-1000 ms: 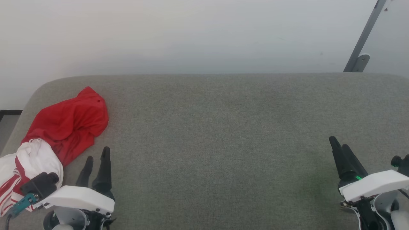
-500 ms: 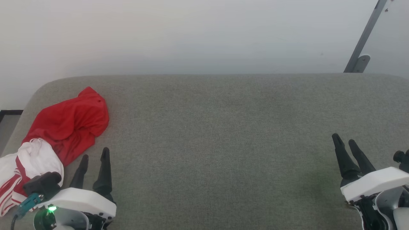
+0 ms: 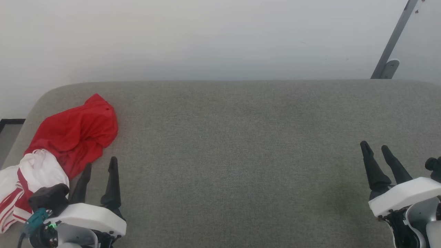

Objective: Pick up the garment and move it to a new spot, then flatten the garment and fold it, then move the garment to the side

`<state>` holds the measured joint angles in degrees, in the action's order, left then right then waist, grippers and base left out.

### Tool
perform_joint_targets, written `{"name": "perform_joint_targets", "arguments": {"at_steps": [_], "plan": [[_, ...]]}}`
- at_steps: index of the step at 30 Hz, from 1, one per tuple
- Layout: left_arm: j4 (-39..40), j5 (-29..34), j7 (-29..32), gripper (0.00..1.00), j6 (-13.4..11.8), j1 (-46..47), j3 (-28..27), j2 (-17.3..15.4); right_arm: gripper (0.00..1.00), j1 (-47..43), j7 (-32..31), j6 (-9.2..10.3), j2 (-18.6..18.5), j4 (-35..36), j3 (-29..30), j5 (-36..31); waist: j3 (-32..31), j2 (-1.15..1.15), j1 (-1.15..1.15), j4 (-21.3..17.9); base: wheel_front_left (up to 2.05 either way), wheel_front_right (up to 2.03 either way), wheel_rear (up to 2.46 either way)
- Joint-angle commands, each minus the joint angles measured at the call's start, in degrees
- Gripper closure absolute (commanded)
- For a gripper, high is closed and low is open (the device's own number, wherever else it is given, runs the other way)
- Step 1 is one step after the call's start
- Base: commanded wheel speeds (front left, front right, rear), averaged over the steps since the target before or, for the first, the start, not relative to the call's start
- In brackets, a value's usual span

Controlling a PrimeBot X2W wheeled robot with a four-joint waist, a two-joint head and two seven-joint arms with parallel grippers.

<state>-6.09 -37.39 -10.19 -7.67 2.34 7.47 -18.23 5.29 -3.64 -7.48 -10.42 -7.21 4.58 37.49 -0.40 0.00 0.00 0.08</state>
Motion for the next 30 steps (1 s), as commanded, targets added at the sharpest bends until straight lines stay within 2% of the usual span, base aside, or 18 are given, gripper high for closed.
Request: {"name": "perform_joint_targets", "arguments": {"at_steps": [1, 30], "plan": [[0.7, 1.8, -0.4, 0.0, -0.4, -0.4, 0.3, -0.7, 0.0, 0.8, -0.2, -0.02, -0.2, 1.0, 0.1, -1.2, 0.0, 0.0, 0.0, 0.0, 0.0, 0.0, 0.0], [3.6, 11.1, -3.3, 0.0, -3.6, -1.8, 3.8, -4.3, 0.0, -0.5, -0.4, -0.01, -0.9, 4.0, 1.1, -13.2, -0.3, 0.0, 0.0, 0.1, 0.0, 0.0, 0.0]]}}
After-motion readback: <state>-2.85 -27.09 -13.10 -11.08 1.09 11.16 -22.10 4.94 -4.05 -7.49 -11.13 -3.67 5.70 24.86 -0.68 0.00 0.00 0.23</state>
